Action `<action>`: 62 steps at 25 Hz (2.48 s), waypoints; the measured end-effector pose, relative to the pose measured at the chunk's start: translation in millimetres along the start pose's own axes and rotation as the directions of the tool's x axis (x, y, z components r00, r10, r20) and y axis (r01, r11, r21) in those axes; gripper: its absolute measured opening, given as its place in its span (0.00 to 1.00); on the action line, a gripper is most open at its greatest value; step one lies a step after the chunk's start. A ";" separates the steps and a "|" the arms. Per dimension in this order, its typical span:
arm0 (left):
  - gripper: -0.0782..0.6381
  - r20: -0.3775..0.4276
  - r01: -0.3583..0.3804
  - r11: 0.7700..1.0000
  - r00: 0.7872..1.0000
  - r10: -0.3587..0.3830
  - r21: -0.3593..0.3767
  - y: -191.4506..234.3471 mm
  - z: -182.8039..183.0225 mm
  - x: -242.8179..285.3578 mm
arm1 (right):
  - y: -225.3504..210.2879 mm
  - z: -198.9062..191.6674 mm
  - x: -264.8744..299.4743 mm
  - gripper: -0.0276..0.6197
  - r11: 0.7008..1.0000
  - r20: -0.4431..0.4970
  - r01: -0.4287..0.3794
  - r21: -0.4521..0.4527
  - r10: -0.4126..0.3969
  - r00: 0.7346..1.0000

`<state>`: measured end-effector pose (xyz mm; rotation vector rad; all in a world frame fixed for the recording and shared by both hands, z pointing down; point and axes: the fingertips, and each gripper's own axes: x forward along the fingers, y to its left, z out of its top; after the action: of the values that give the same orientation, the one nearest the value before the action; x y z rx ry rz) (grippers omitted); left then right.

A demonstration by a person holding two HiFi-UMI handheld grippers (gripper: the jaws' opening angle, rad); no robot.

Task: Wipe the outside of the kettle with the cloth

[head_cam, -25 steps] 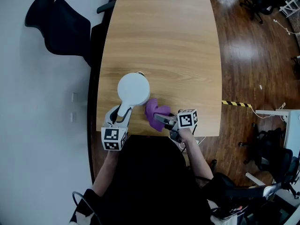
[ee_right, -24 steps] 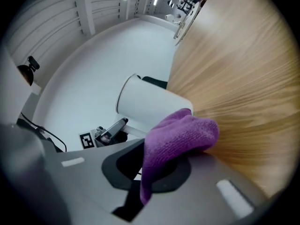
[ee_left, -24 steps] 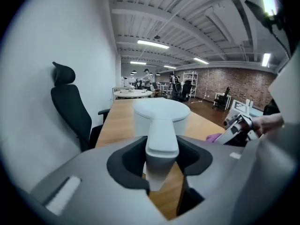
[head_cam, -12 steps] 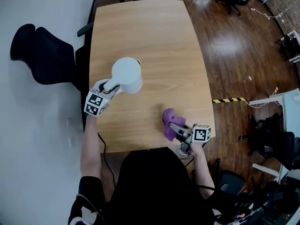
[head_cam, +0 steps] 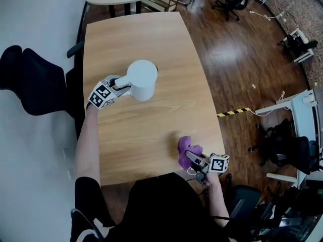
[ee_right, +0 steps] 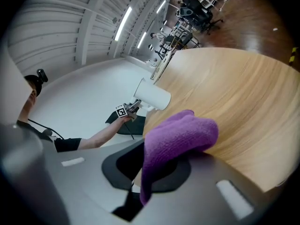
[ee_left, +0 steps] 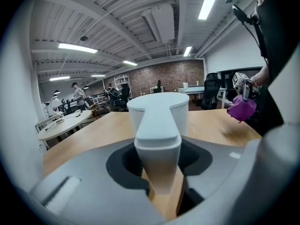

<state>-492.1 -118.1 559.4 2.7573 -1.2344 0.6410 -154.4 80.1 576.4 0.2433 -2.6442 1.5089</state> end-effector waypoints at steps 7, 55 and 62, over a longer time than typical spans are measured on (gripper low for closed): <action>0.54 -0.011 -0.029 1.000 1.000 0.029 -0.013 21.9 -18.6 4.2 | -6.4 -18.7 24.9 0.08 0.998 -0.004 0.053 0.041 -0.053 0.999; 0.39 0.800 0.000 0.956 0.548 0.246 -0.294 -470.1 236.0 -273.0 | 189.0 -44.1 -111.3 0.08 0.859 0.215 -0.504 -0.094 0.512 0.832; 0.38 0.848 0.077 0.987 0.524 0.079 -0.139 -570.9 208.1 -317.1 | 241.6 -153.3 -160.2 0.08 0.893 0.362 -0.431 -0.126 0.446 0.819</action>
<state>-194.6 448.0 312.8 2.9390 -1.2684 -0.9636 -41.0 348.0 425.0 -0.1046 -3.2121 1.6728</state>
